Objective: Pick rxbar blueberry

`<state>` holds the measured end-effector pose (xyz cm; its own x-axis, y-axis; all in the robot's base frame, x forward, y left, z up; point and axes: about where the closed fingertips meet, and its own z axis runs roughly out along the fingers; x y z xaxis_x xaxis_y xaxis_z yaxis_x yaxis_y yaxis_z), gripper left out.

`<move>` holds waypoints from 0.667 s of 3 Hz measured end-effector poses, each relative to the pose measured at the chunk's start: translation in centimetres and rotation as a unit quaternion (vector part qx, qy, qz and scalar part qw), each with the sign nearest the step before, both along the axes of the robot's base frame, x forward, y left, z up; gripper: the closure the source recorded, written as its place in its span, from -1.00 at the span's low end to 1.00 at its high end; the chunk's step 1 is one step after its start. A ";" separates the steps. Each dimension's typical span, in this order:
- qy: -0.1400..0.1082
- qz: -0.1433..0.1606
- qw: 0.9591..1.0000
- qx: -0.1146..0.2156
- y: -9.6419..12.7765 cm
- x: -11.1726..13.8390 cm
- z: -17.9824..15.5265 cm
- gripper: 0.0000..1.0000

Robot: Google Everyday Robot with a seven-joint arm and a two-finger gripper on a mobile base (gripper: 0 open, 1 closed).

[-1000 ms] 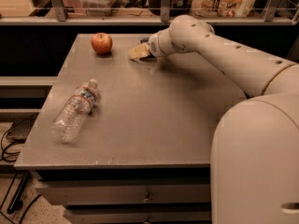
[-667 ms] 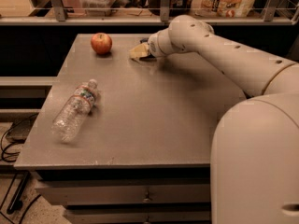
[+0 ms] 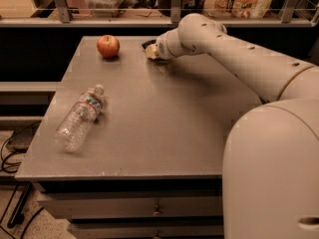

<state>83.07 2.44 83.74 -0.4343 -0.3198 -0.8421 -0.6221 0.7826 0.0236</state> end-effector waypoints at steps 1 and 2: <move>0.000 0.000 1.000 0.000 0.0 0.0 0.0 1.00; -0.022 0.022 0.999 0.022 0.5 -0.5 2.7 1.00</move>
Offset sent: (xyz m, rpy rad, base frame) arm -0.0216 0.0101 0.1013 0.1560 -0.1612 0.1531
